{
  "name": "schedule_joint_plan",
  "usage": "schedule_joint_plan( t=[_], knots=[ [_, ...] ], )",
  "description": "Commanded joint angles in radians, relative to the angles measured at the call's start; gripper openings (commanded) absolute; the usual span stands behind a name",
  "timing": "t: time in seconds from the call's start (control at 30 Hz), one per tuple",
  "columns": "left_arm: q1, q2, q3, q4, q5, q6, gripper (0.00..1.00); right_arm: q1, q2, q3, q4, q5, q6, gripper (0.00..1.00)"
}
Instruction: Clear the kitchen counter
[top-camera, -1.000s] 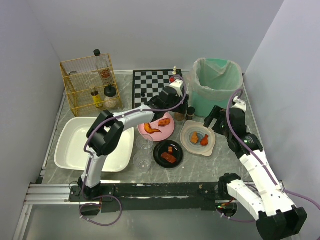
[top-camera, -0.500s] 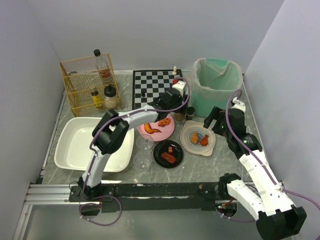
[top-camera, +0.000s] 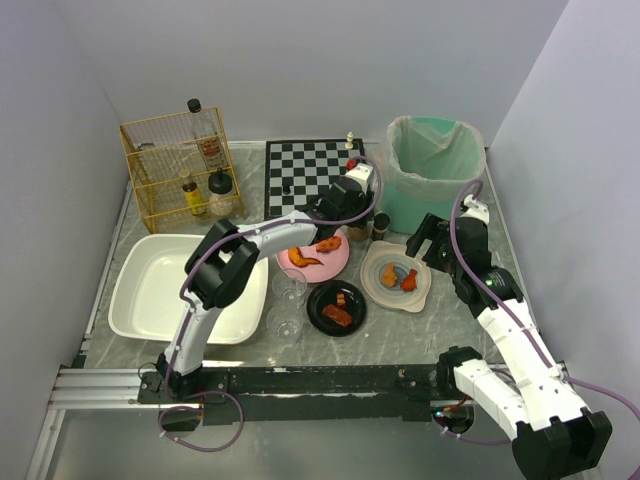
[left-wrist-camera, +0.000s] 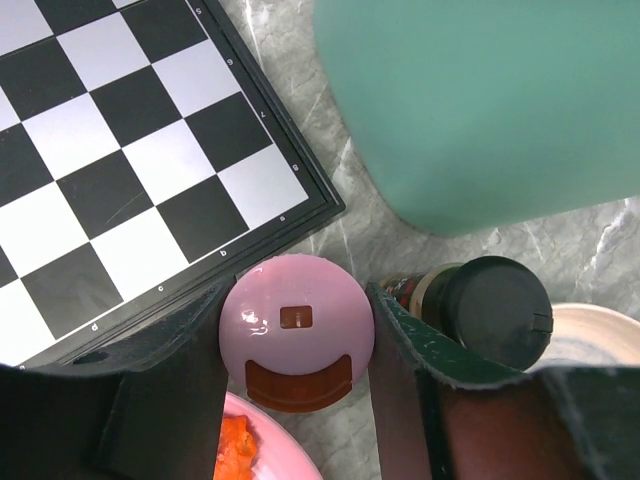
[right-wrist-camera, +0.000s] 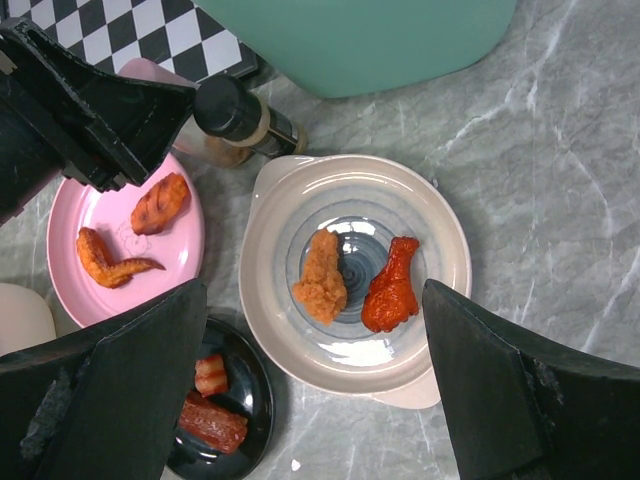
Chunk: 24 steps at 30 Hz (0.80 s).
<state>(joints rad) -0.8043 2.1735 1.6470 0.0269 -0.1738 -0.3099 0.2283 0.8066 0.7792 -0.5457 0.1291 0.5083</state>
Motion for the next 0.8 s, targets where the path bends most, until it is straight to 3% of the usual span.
schedule_joint_plan(
  t=[0.0,0.17,0.27,0.57,0.77],
  knots=[
    [-0.006,-0.020,0.023,0.010,-0.001,-0.005,0.32,-0.006,-0.001,-0.003,0.024,-0.005,0.006,0.95],
    [-0.006,-0.044,0.031,0.007,-0.001,-0.011,0.09,-0.009,0.002,-0.001,0.027,-0.013,0.002,0.95],
    [-0.004,-0.073,0.051,-0.001,-0.003,-0.015,0.01,-0.009,0.002,-0.006,0.032,-0.019,0.006,0.94],
    [0.007,-0.222,0.142,-0.067,-0.035,0.026,0.01,-0.009,0.014,-0.023,0.062,-0.052,0.022,0.94],
    [0.060,-0.447,0.028,-0.085,-0.093,0.077,0.00,-0.009,0.028,-0.031,0.085,-0.071,0.021,0.94]
  ],
)
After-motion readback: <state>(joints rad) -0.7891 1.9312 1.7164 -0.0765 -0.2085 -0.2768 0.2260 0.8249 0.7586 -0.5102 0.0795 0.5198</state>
